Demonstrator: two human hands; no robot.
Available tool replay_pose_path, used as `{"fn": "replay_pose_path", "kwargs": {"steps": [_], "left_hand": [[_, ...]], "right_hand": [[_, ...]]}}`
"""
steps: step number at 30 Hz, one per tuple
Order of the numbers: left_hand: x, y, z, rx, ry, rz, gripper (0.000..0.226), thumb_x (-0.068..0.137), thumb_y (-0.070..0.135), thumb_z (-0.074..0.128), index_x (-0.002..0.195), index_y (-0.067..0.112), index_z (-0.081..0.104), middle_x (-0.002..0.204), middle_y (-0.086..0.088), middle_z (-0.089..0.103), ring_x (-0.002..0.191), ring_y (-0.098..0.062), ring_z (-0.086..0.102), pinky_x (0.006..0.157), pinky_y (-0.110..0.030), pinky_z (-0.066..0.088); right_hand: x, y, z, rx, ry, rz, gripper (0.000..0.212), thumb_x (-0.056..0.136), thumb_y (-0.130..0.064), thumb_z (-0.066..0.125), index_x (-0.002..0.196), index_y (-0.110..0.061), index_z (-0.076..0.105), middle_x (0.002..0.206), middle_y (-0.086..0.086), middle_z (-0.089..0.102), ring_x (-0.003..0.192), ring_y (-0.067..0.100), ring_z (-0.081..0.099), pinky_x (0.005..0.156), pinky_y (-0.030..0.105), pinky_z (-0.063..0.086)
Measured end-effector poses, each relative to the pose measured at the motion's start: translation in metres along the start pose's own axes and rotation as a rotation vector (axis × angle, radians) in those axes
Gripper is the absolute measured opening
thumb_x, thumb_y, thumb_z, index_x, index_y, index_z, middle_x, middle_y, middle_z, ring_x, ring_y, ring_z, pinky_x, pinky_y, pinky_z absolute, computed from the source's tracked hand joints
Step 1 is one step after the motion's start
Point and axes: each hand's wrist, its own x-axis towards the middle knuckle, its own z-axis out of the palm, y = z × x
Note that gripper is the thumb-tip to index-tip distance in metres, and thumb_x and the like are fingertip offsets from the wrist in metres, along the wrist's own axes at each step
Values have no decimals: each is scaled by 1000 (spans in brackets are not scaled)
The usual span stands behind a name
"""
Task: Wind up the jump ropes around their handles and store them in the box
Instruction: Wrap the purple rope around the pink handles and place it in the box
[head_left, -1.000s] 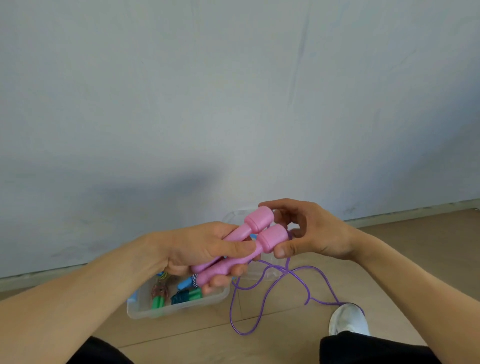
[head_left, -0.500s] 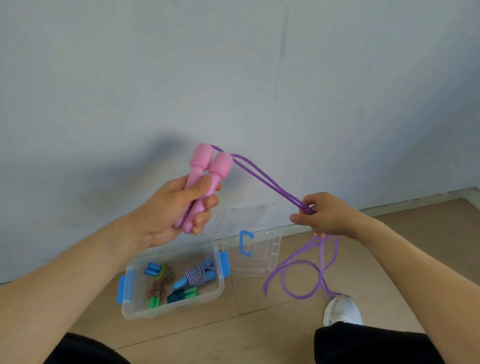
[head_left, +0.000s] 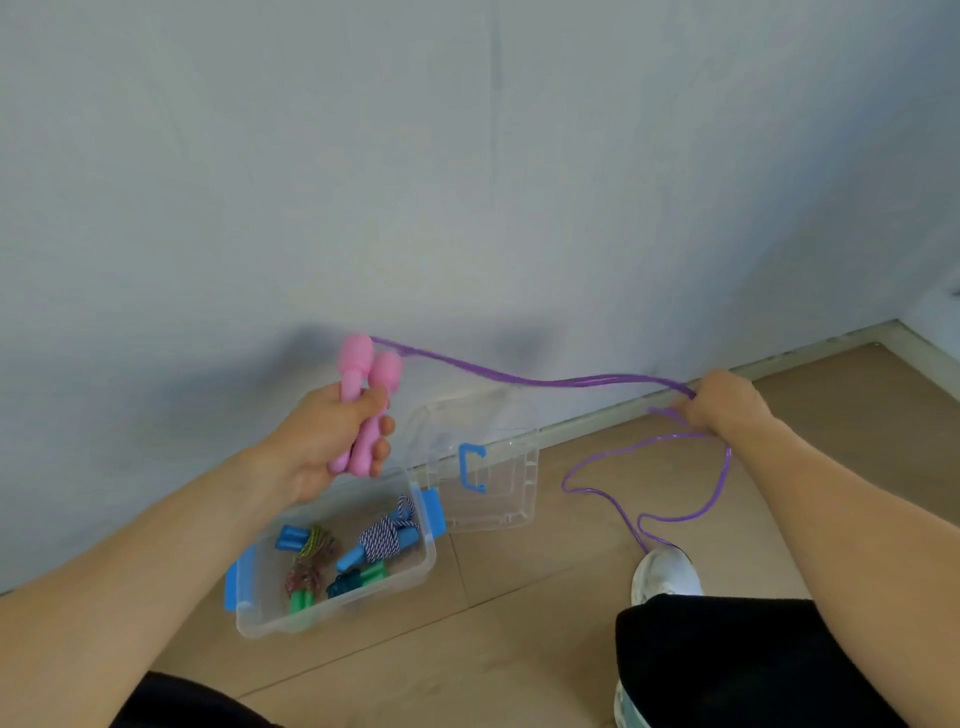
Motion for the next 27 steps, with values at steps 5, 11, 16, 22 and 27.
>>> {"fn": "replay_pose_path", "kwargs": {"steps": [5, 11, 16, 22, 27], "left_hand": [[3, -15, -8, 202, 13, -184, 27, 98, 24, 59, 111, 0, 55, 70, -10, 59, 46, -18, 52, 39, -28, 46], [-12, -7, 35, -202, 68, -16, 22, 85, 18, 73, 96, 1, 65, 65, -2, 58, 45, -8, 52, 40, -20, 45], [-31, -10, 62, -183, -3, 197, 9, 86, 9, 69, 91, 3, 65, 74, -7, 71, 75, -19, 66, 73, -28, 54], [-46, -20, 66, 321, -259, 301, 15, 90, 14, 69, 89, 0, 65, 79, -13, 73, 72, -22, 70, 69, -35, 58], [-56, -14, 67, 403, -331, 229, 15, 93, 7, 63, 81, 1, 58, 57, -4, 64, 42, -21, 50, 45, -26, 44]], "right_hand": [[-17, -18, -30, 163, -82, -204, 30, 90, -29, 64, 67, -12, 73, 60, 0, 70, 71, 23, 65, 63, 30, 46], [-91, -69, -47, 73, -809, -535, 11, 86, -24, 73, 88, -14, 68, 56, 6, 60, 64, 25, 67, 75, 24, 52], [-147, -108, -34, -113, -965, -726, 27, 96, -39, 58, 88, -15, 67, 51, -6, 45, 52, 20, 54, 58, 14, 47], [-163, -119, -24, 95, -858, -808, 30, 95, -37, 59, 83, -12, 70, 48, -6, 52, 51, 14, 55, 68, 24, 45], [-149, -108, -28, 38, -779, -763, 20, 83, -35, 73, 84, -15, 74, 65, -7, 72, 66, 6, 62, 70, 21, 43]]}}
